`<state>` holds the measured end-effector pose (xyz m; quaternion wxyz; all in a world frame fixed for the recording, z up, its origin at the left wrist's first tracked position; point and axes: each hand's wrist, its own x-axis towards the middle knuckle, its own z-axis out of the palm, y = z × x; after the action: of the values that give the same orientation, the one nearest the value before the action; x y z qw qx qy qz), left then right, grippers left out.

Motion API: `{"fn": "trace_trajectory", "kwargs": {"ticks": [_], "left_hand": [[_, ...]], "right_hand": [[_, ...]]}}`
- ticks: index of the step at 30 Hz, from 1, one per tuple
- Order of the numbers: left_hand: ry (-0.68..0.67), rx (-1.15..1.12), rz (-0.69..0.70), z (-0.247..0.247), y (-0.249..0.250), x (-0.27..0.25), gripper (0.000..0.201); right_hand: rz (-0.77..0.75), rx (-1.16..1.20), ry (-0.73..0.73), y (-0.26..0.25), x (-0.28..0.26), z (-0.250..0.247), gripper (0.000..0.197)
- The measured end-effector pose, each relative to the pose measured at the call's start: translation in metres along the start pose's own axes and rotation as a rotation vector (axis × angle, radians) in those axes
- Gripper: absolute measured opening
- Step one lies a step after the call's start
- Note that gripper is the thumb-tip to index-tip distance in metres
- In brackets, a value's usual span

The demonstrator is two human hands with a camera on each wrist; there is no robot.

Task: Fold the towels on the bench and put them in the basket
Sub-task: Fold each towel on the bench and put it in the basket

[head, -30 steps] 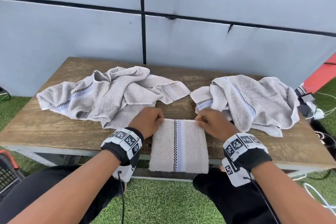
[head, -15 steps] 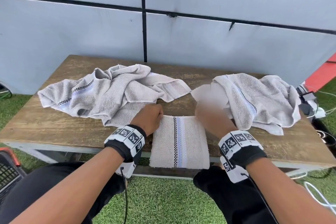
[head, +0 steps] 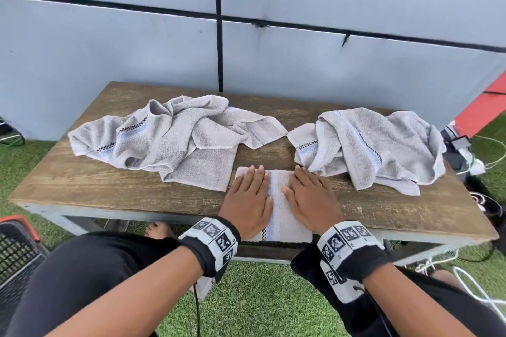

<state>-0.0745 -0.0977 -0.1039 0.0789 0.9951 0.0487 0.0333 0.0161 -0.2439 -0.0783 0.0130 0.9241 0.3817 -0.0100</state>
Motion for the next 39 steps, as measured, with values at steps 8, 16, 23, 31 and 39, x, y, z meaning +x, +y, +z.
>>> {"fn": "trace_trajectory", "kwargs": {"ticks": [8, 16, 23, 31, 39], "left_hand": [[0.015, -0.028, -0.031, 0.01, -0.006, 0.002, 0.067], [-0.035, 0.039, -0.122, 0.008, -0.018, 0.003, 0.075], [-0.084, 0.102, -0.207, -0.015, -0.036, -0.009, 0.071], [0.026, -0.368, -0.37, -0.041, -0.03, -0.014, 0.026], [-0.133, -0.445, -0.488, -0.037, -0.041, -0.012, 0.032]], "right_hand": [[0.112, 0.11, 0.04, -0.01, -0.009, 0.028, 0.077], [0.101, 0.035, 0.078, -0.004, -0.007, 0.03, 0.067], [0.152, 0.006, 0.229, 0.005, -0.017, 0.019, 0.053], [0.464, 0.468, 0.105, 0.018, -0.018, 0.009, 0.028], [0.527, 0.686, -0.17, 0.018, -0.011, -0.005, 0.023]]}}
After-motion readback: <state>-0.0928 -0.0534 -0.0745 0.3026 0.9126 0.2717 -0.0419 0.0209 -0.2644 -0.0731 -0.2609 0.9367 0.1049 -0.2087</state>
